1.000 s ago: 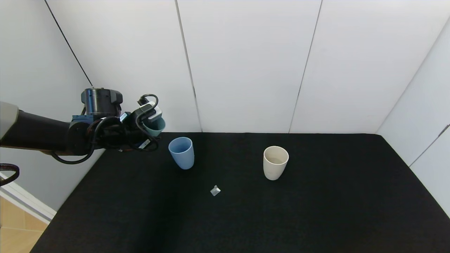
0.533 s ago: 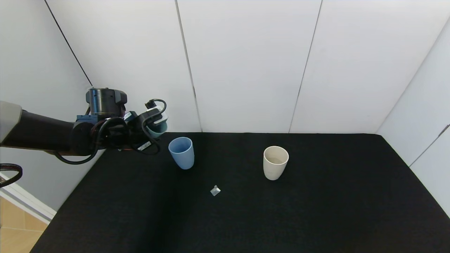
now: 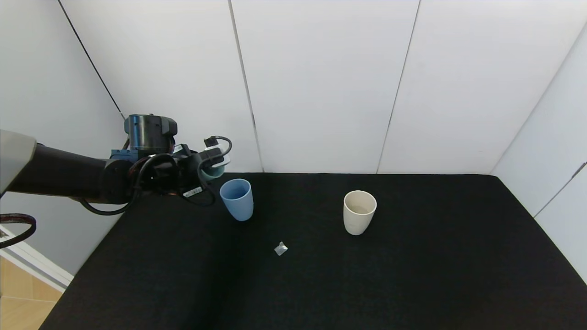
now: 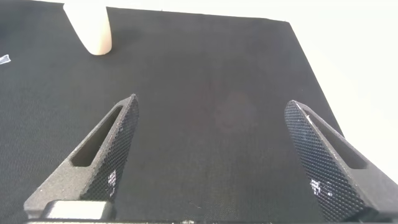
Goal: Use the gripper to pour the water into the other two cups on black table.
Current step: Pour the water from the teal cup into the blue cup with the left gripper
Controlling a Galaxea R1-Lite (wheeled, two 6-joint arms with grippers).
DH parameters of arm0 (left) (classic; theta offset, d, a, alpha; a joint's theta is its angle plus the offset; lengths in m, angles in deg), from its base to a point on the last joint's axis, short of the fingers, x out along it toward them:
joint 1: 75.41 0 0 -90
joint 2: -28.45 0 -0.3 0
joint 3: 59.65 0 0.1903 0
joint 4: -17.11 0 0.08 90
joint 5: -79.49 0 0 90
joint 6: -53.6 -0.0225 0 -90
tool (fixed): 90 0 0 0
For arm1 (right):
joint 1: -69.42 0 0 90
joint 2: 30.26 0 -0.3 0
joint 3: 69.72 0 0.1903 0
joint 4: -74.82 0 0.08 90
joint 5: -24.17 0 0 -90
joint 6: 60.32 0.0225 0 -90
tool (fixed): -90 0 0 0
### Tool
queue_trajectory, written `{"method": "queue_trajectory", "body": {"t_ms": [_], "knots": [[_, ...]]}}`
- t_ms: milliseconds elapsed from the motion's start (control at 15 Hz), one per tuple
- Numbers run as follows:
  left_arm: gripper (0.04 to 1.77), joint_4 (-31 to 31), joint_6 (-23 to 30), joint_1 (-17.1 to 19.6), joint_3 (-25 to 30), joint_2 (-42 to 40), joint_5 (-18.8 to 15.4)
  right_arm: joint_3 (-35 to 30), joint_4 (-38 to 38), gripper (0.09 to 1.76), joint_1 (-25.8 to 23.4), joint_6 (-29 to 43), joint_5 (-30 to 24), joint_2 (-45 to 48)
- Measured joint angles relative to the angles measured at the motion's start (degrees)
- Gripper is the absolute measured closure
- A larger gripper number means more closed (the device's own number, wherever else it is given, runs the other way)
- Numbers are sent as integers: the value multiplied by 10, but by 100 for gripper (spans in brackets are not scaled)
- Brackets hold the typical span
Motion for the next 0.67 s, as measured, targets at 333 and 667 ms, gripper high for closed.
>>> {"method": "queue_trajectory", "body": {"t_ms": [333,667], "knots": [[62,0,-41,-10,0,0,32,0,0,14,0,0,0,0],[62,-4,-72,-15,-3,3,56,0,0,14,0,0,0,0]]}}
